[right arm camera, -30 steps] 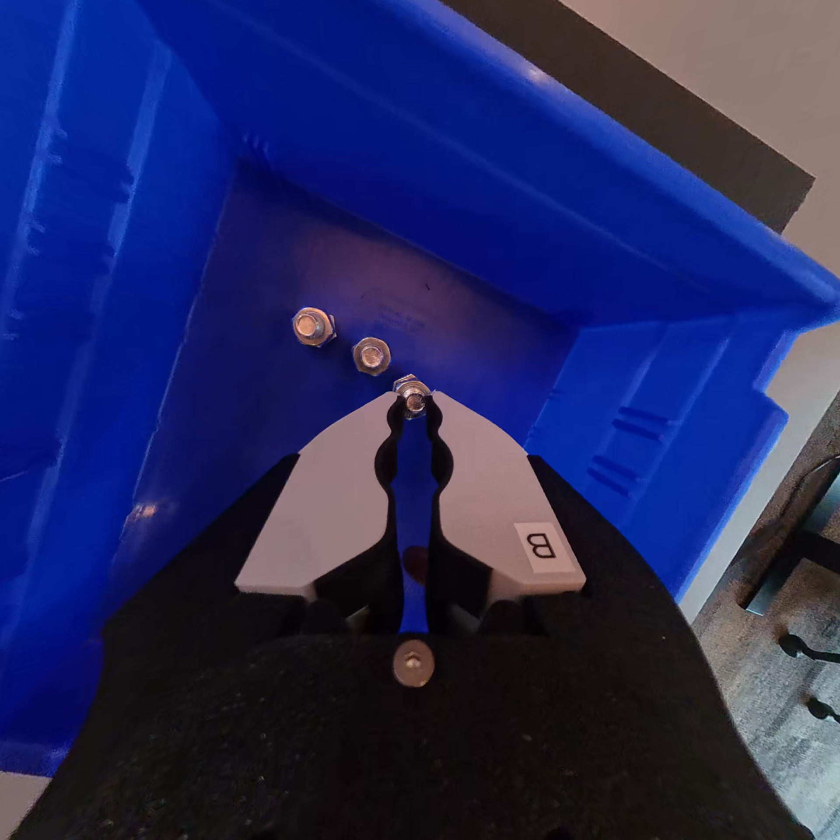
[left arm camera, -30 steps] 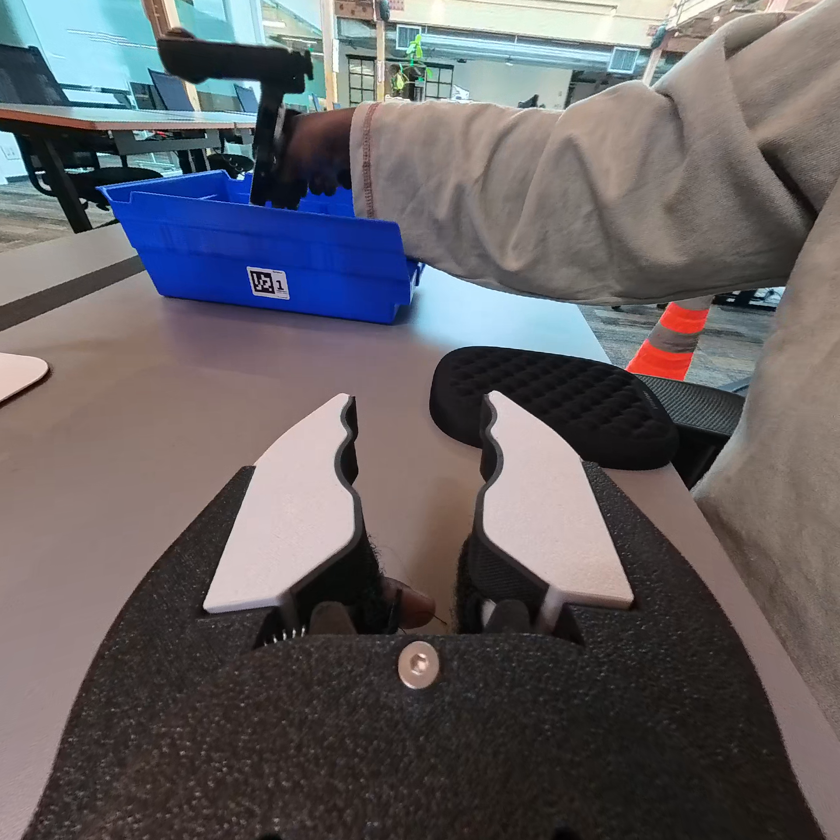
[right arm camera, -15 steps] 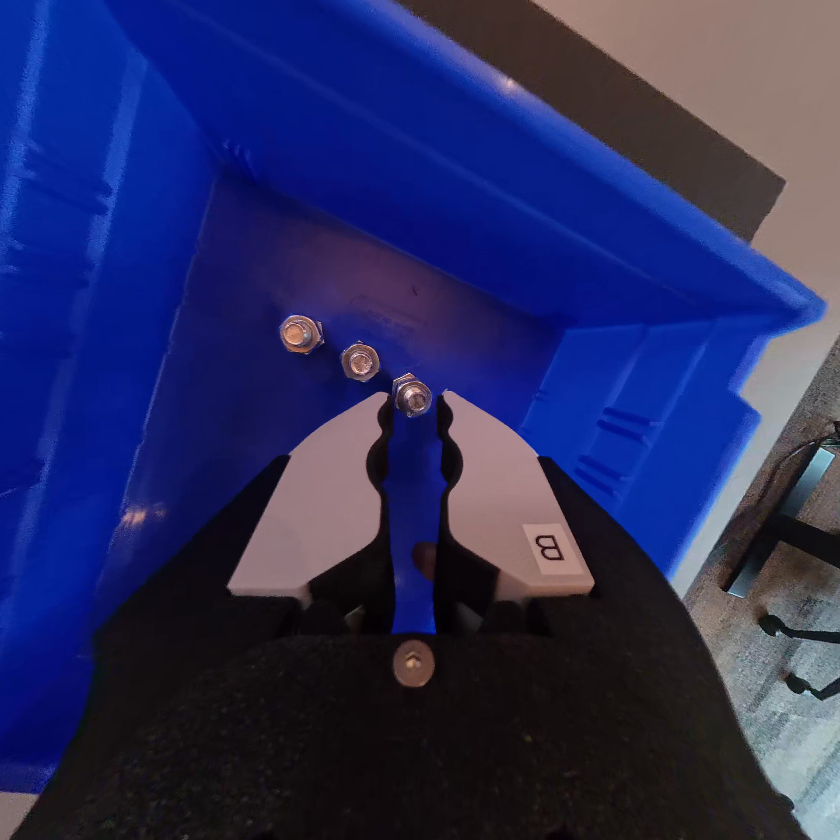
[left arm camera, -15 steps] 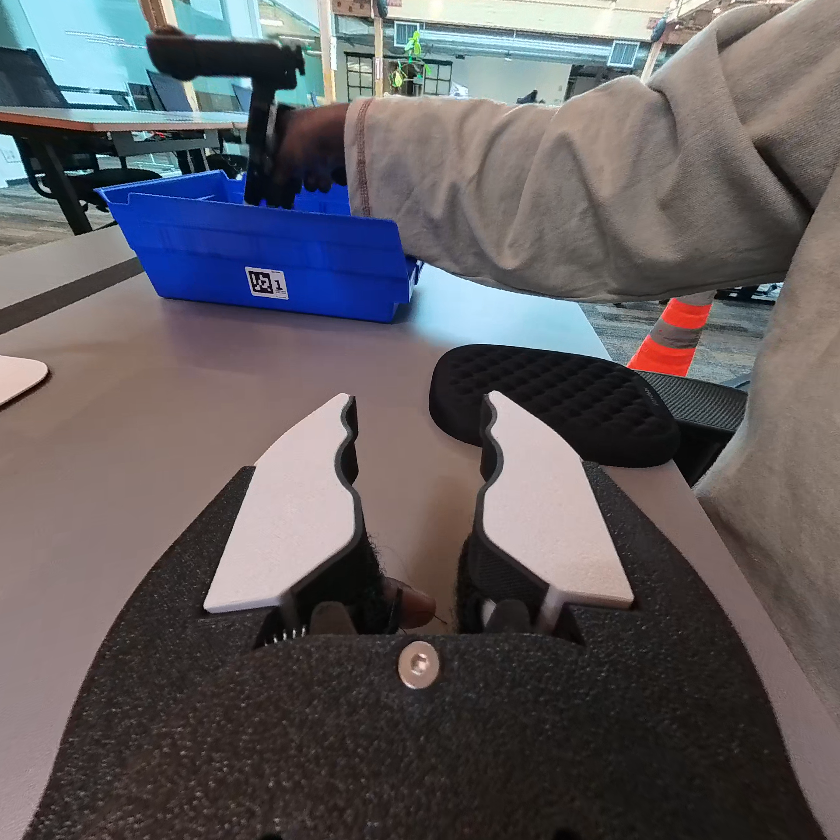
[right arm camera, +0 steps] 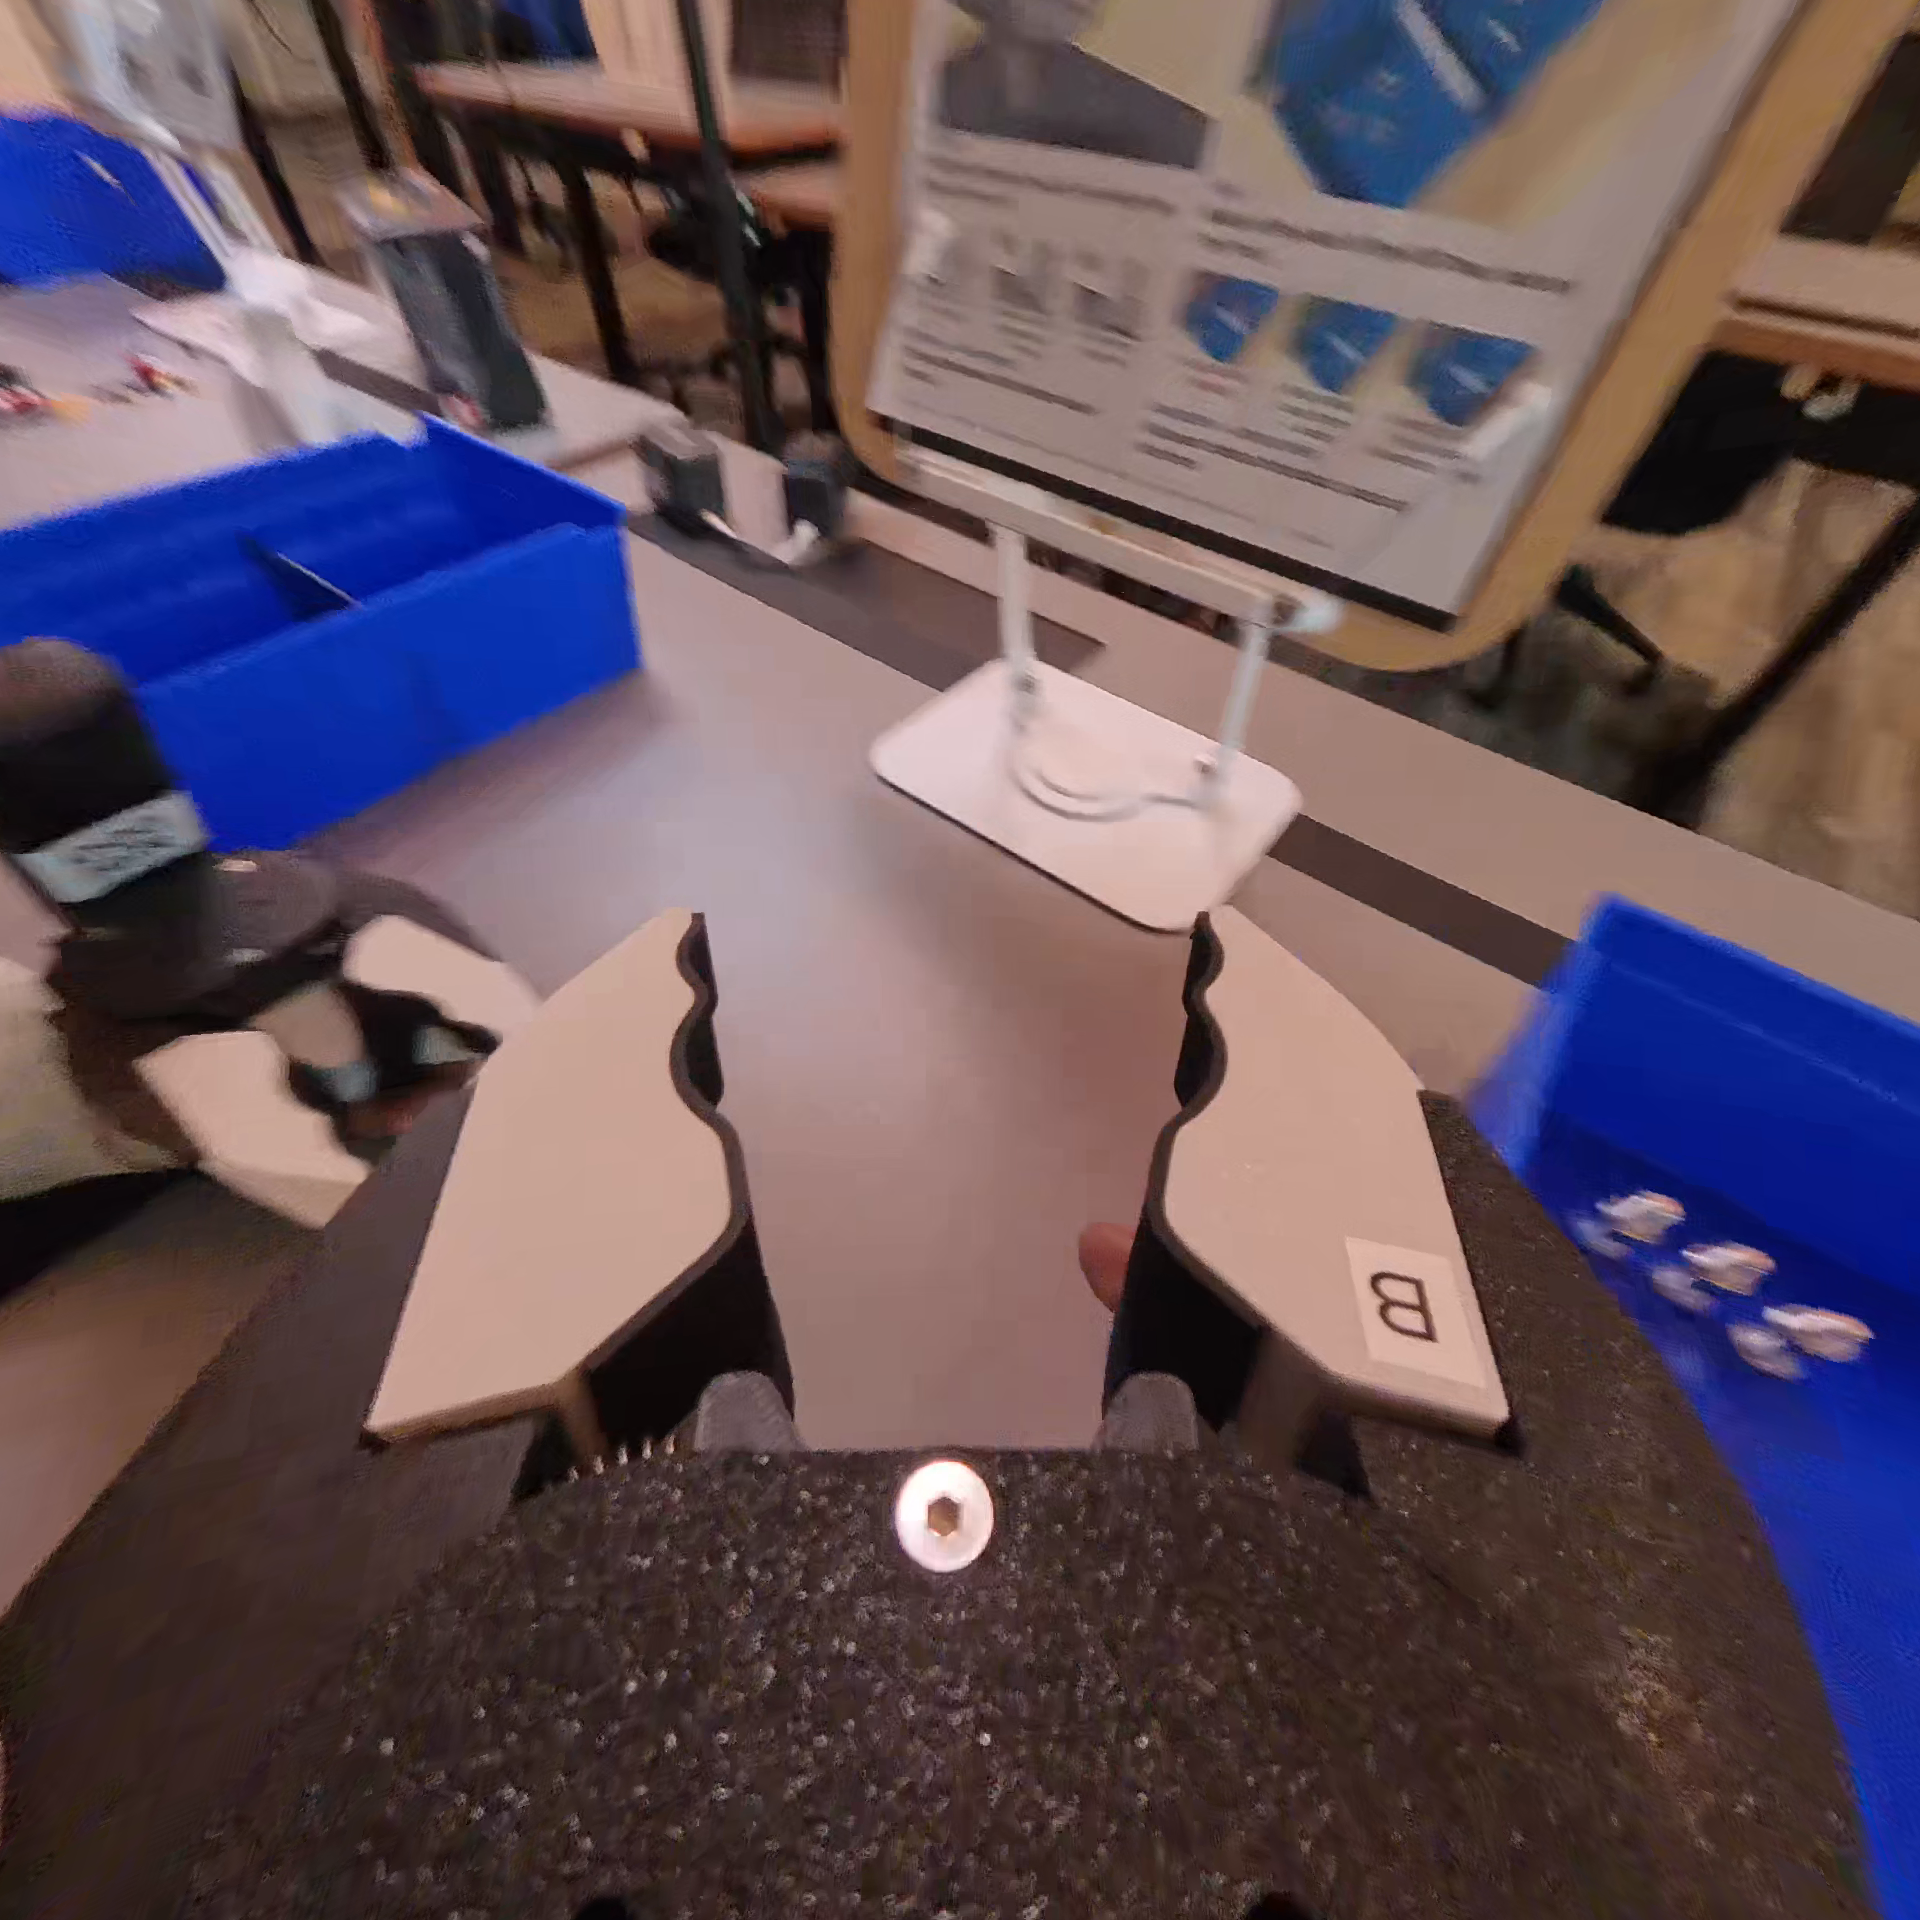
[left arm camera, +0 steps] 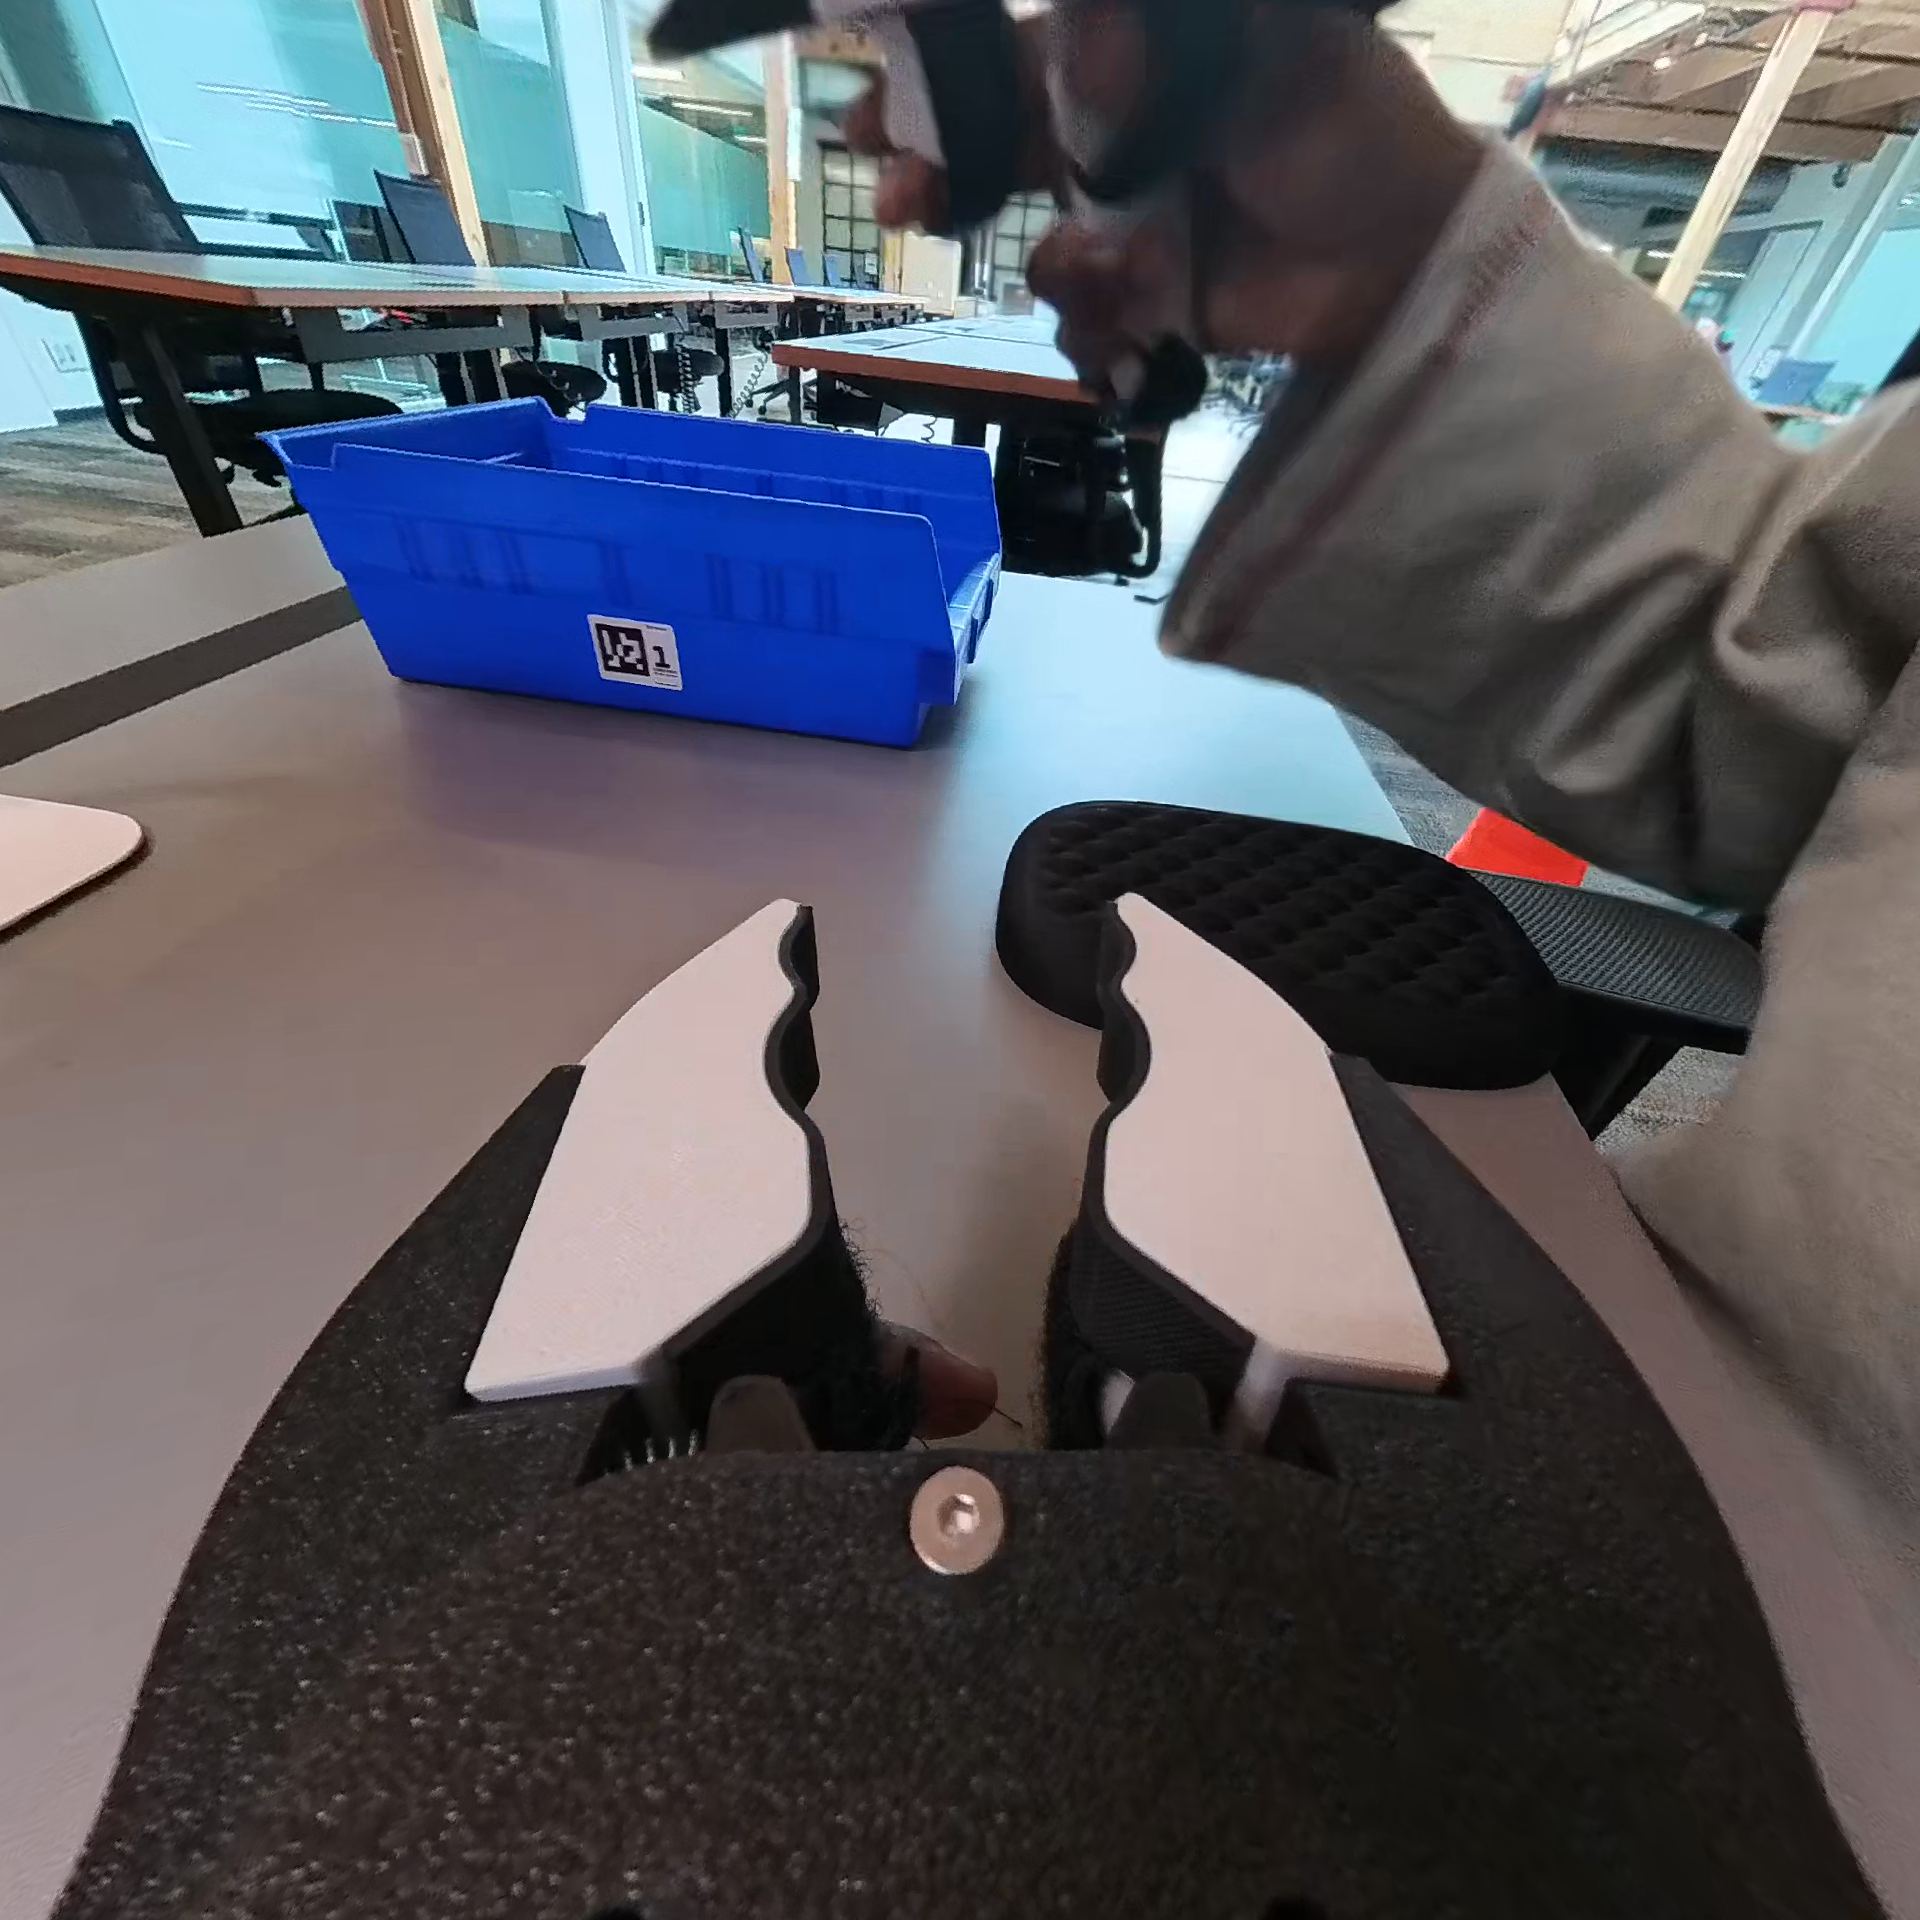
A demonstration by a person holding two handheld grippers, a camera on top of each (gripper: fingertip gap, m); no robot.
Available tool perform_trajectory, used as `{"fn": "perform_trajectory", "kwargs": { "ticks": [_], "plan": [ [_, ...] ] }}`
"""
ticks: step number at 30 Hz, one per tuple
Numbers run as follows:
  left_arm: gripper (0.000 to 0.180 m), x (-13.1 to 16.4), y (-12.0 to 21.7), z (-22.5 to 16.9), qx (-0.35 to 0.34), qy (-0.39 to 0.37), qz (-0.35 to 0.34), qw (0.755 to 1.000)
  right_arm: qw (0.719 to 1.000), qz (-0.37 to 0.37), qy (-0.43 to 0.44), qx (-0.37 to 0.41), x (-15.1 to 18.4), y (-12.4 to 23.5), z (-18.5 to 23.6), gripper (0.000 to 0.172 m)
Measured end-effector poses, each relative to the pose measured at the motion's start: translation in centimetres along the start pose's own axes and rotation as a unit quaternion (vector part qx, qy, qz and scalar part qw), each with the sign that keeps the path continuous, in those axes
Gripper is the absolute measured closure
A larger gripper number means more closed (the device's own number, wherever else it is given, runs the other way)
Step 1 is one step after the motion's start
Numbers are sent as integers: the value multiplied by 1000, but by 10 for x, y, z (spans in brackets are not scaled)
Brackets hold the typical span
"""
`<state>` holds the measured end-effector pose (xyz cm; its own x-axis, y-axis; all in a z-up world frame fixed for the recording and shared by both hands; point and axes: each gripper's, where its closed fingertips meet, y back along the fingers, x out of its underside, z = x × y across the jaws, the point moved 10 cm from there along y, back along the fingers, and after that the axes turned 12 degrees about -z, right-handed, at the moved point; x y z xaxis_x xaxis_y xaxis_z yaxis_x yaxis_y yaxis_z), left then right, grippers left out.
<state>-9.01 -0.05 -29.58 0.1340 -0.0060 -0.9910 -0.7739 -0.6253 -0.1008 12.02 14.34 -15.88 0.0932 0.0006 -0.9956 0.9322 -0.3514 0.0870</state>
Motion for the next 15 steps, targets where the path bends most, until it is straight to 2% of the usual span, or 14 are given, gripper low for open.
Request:
{"fn": "perform_trajectory", "kwargs": {
  "ticks": [4, 7, 9, 12, 15],
  "plan": [
    [129, -3, 1, -1, -4, -6, -6, 1000, 997, -72, 11, -12, 55, -6, 52, 90],
    [128, -15, 4, -5, -6, 0, -14, 1000, 994, -107, -3, -3, 90, -12, 60, 94],
    [128, -34, 13, -11, -7, 12, -23, 1000, 993, -120, -12, 4, 104, -14, 61, 99],
    [128, -76, 50, -18, -11, 0, 6, 1000, 995, -104, -12, -5, 117, -17, 62, 97],
    [133, -126, 122, 2, -83, -50, 59, 994, 994, -105, -14, -21, 118, -17, 62, 100]
  ]
}}
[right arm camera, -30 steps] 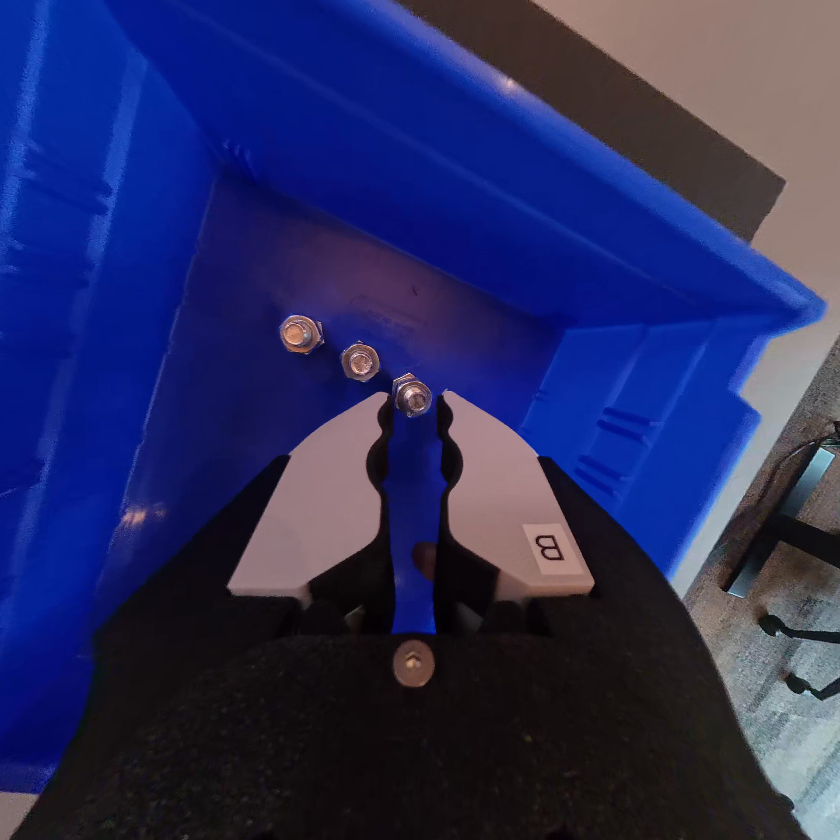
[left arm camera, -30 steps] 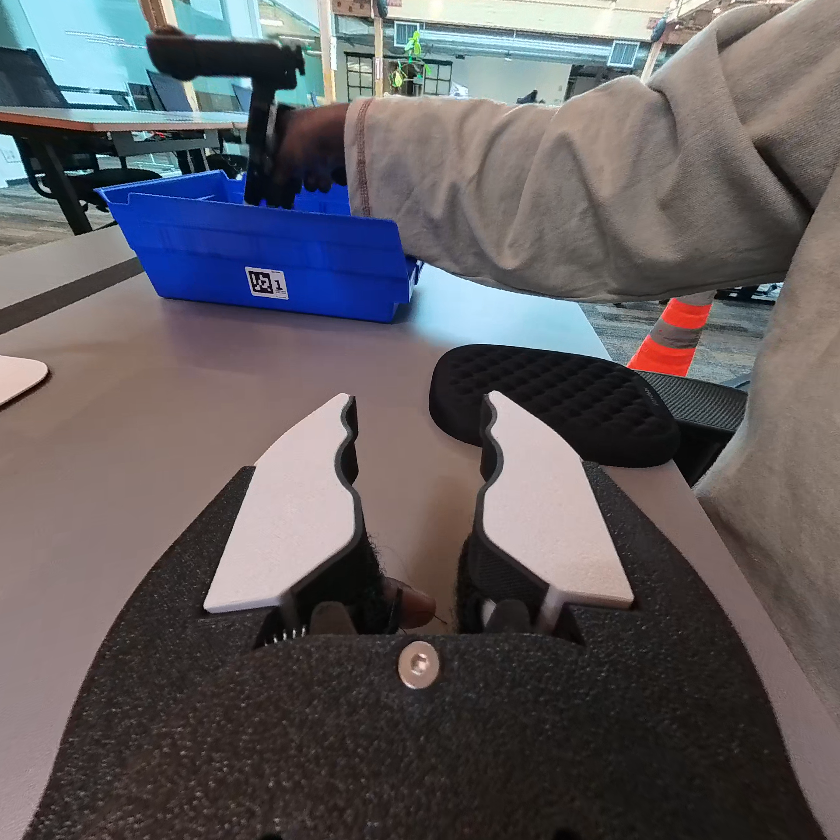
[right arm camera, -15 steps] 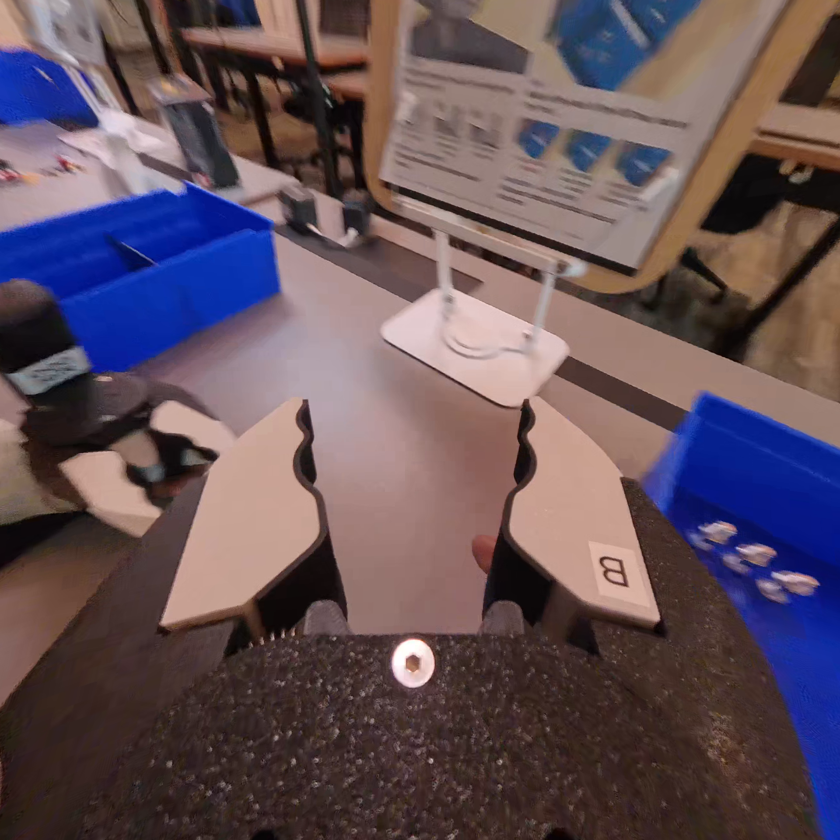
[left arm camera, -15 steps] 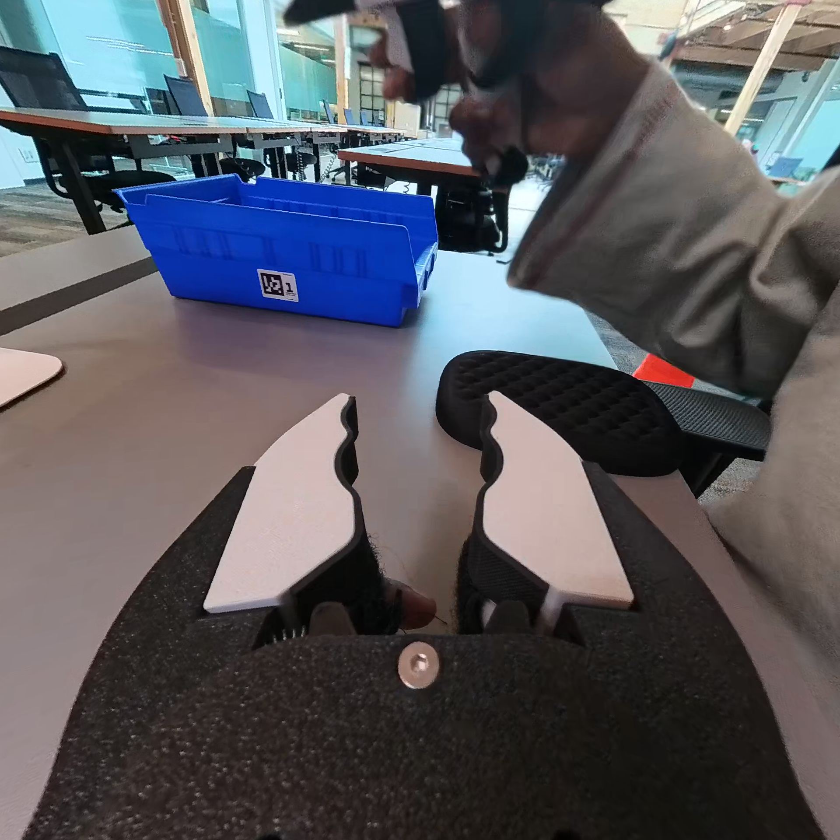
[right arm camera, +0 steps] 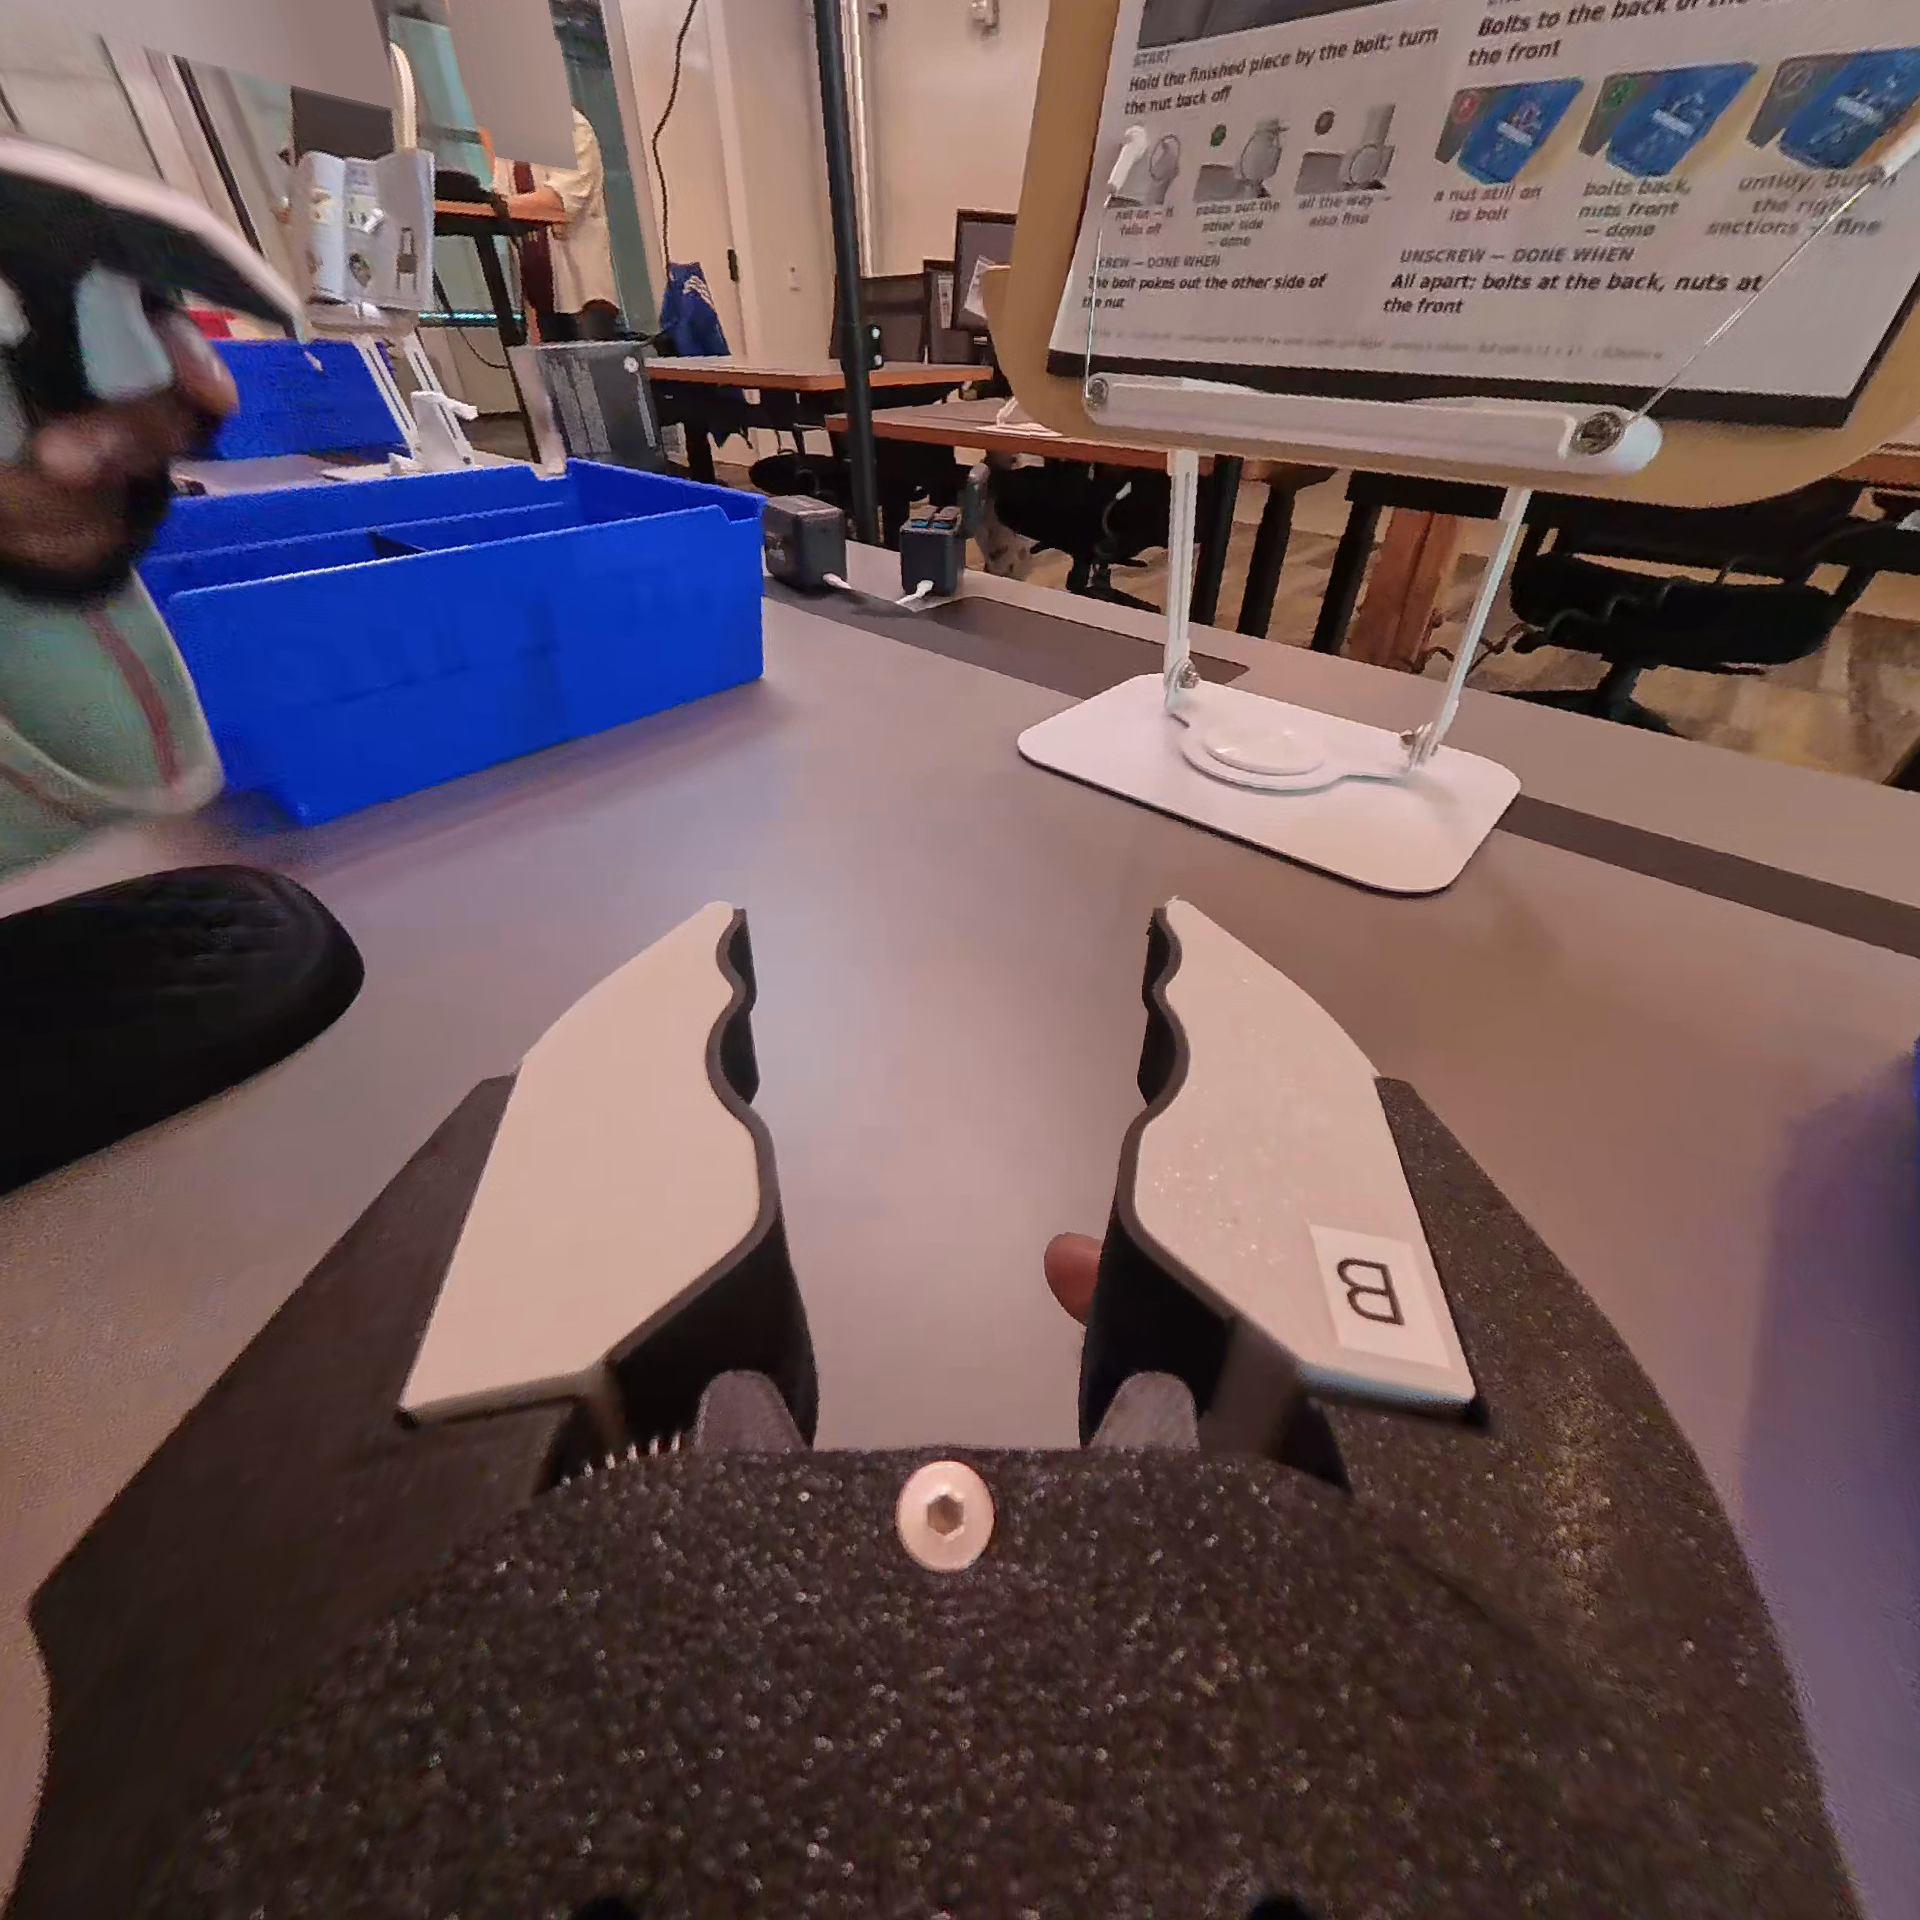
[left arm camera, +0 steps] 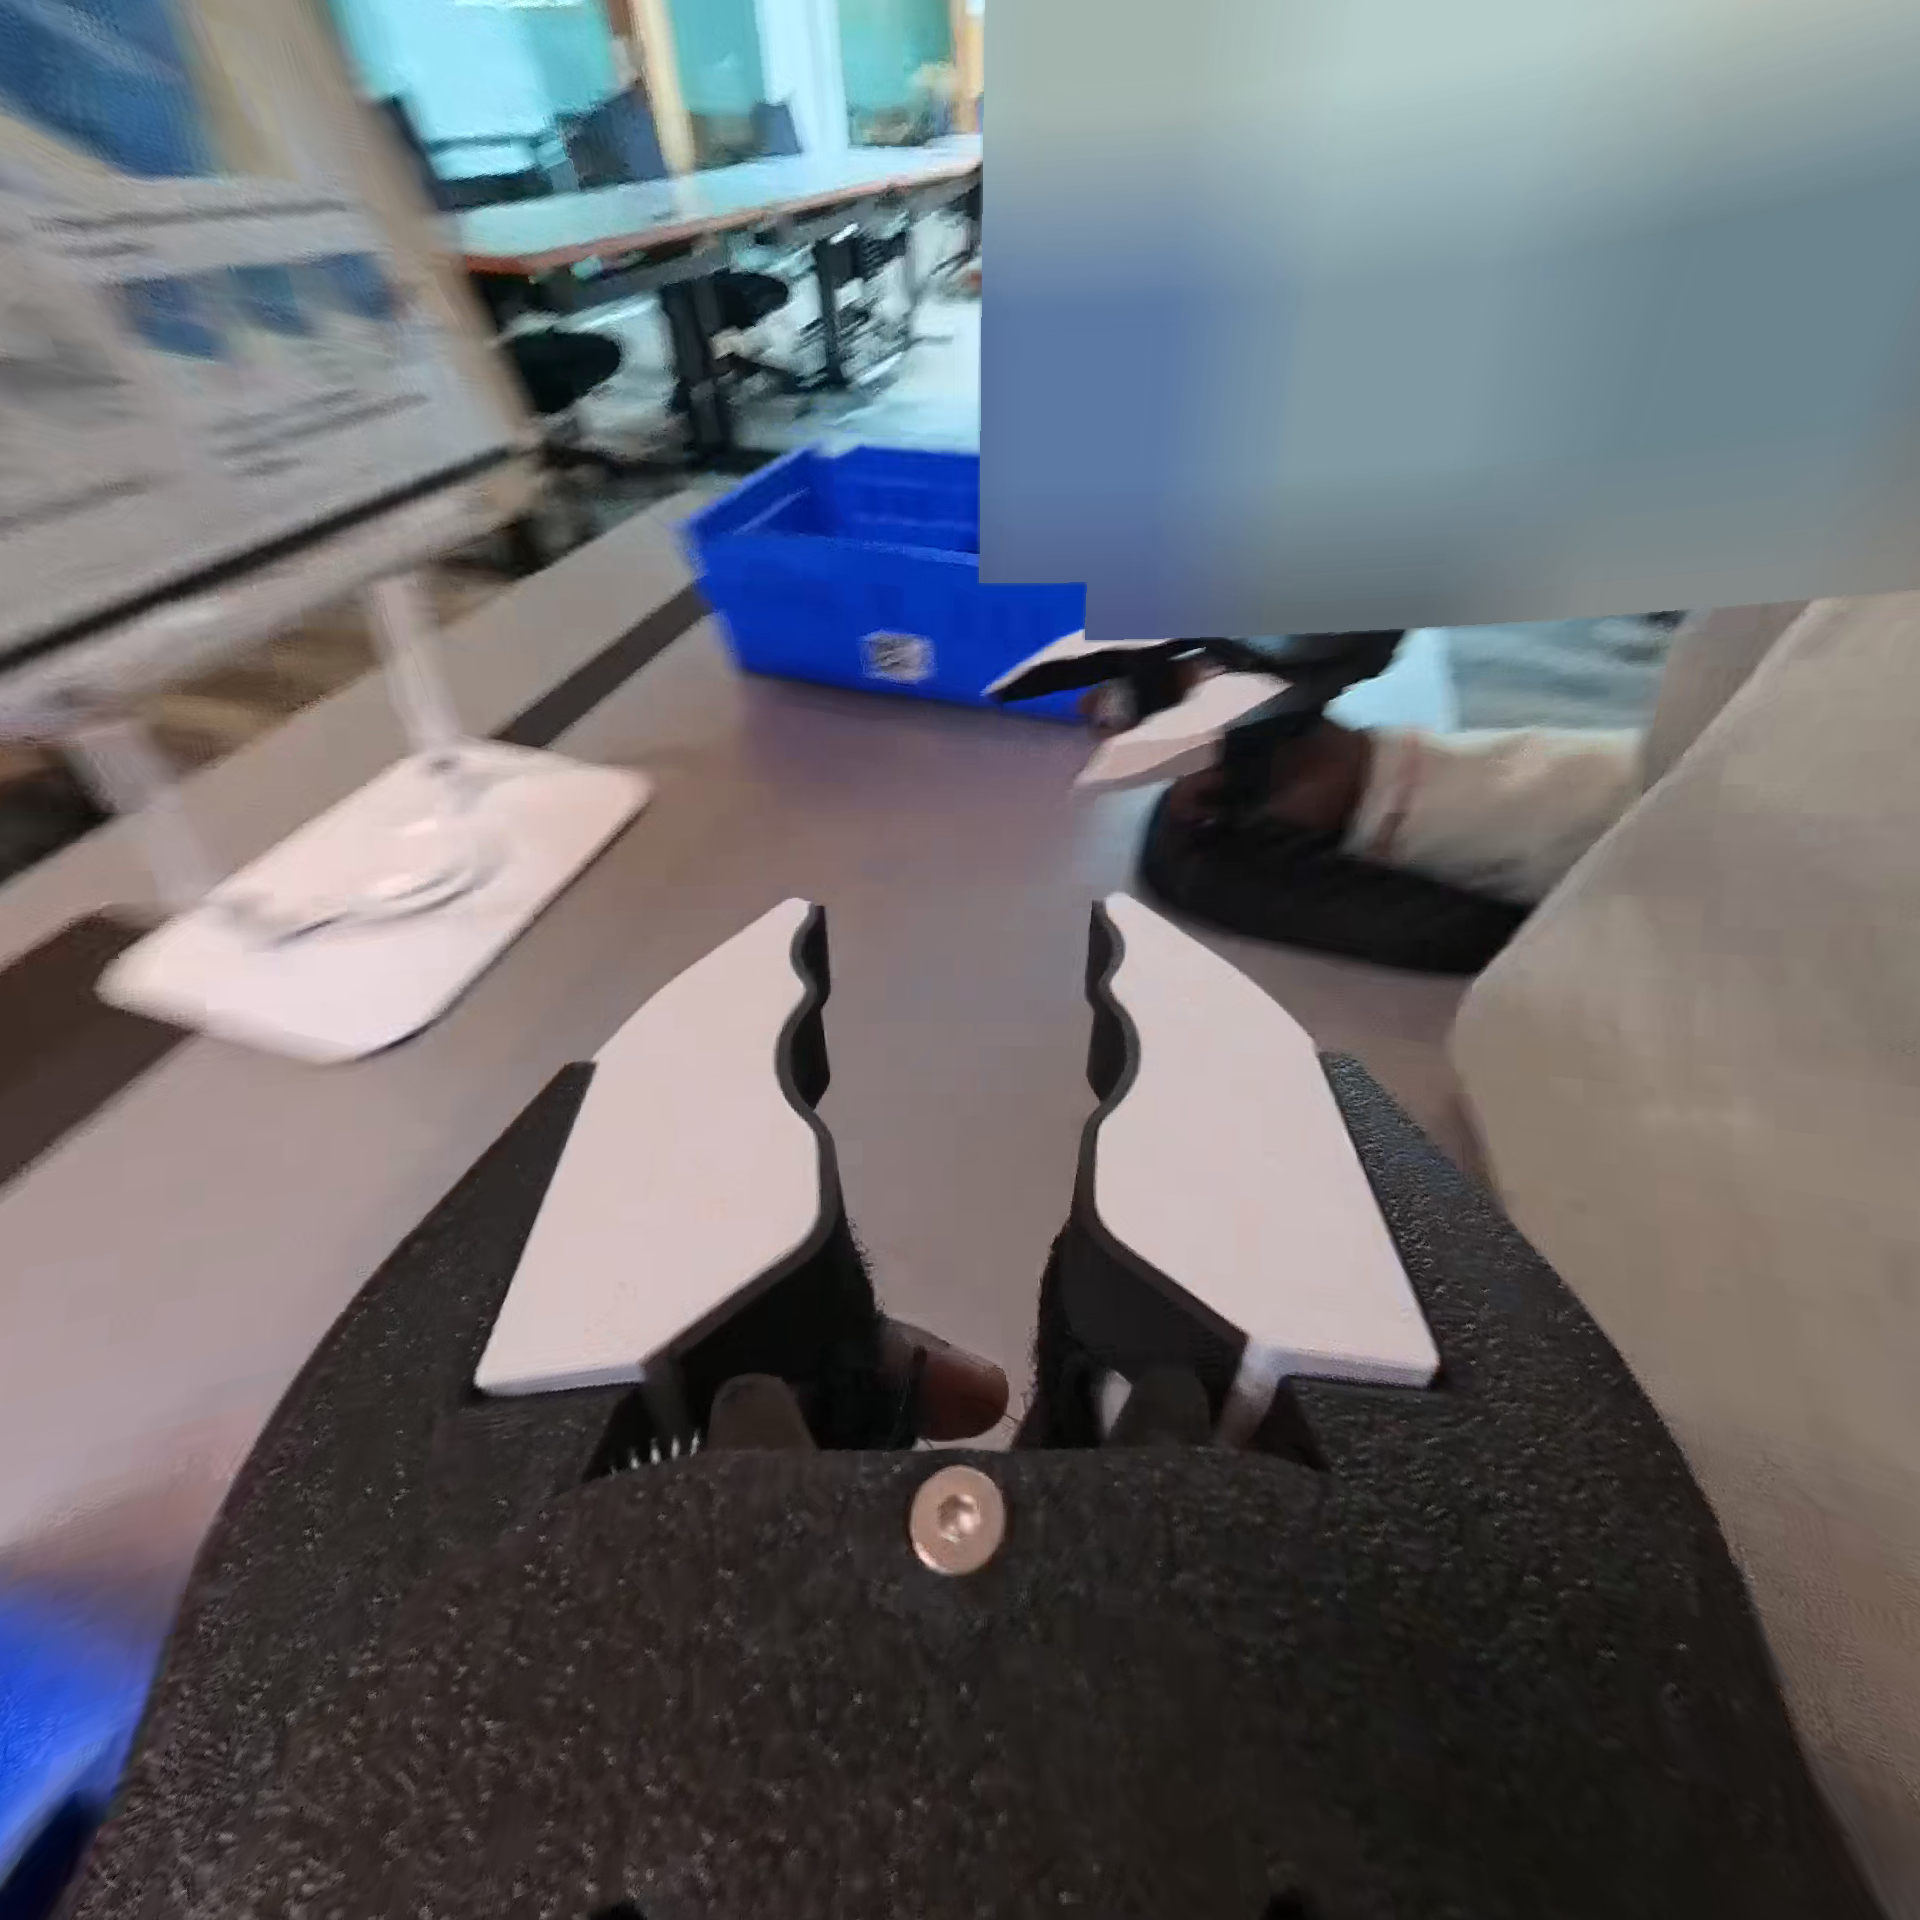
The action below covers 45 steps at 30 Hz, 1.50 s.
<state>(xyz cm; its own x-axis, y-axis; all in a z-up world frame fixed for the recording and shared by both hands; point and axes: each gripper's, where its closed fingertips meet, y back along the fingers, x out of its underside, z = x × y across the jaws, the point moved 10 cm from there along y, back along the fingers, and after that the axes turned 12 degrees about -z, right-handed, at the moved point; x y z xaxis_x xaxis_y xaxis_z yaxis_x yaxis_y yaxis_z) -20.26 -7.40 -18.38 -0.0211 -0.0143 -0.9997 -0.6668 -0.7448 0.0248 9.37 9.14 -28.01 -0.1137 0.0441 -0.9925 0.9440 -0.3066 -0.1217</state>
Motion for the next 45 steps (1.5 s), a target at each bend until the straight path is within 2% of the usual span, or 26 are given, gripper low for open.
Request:
{"fn": "perform_trajectory", "kwargs": {
  "ticks": [3, 6, 8, 10, 14, 19, 23, 25, 28, 29, 32, 34, 36, 38, 41, 45],
  "plan": [
    [140, -35, 74, 64, -82, -40, 111, 990, 1000, -16, -12, 3, -1, 3, -2, 103],
    [154, -39, 115, 144, -134, -35, 250, 958, 999, -30, -23, 4, -1, 6, -4, 107],
    [162, -18, 125, 192, -124, -31, 359, 925, 999, -30, -25, 2, -1, 6, -5, 107],
    [163, 14, 128, 228, -104, 1, 449, 888, 999, -28, -25, -1, -1, 5, -4, 107],
    [162, 64, 121, 249, -31, 92, 548, 831, 999, -35, -28, 2, -2, 7, -5, 108],
    [158, 92, 116, 247, -12, 105, 609, 786, 999, -31, -31, -2, -1, 6, -6, 110],
    [155, 108, 113, 246, -9, 119, 616, 779, 999, -34, -29, -2, -2, 7, -5, 111],
    [170, 112, 111, 245, -5, 109, 622, 776, 999, -37, -29, 0, -2, 7, -5, 111],
    [171, 106, 111, 245, -23, 75, 622, 779, 999, -36, -30, 1, -3, 7, -5, 111],
    [171, 98, 112, 245, -39, 60, 613, 787, 999, -34, -28, 0, -2, 7, -5, 111],
    [171, 51, 108, 236, -106, 21, 539, 836, 999, -28, -24, -5, -2, 5, -4, 111],
    [171, 12, 93, 210, -118, -19, 486, 866, 999, -27, -23, -7, -2, 5, -3, 112],
    [171, -20, 66, 166, -91, -59, 449, 887, 999, -25, -22, -6, -2, 5, -3, 113],
    [171, -31, 31, 117, -37, -93, 433, 896, 1000, -21, -20, -7, -1, 4, -3, 113],
    [171, -6, -22, 54, 54, -106, 456, 882, 1000, -9, -12, -9, -1, 2, -1, 114],
    [172, 60, -74, 7, 126, -80, 511, 846, 1000, 7, 8, -15, 0, 0, 3, 114]
  ]
}}
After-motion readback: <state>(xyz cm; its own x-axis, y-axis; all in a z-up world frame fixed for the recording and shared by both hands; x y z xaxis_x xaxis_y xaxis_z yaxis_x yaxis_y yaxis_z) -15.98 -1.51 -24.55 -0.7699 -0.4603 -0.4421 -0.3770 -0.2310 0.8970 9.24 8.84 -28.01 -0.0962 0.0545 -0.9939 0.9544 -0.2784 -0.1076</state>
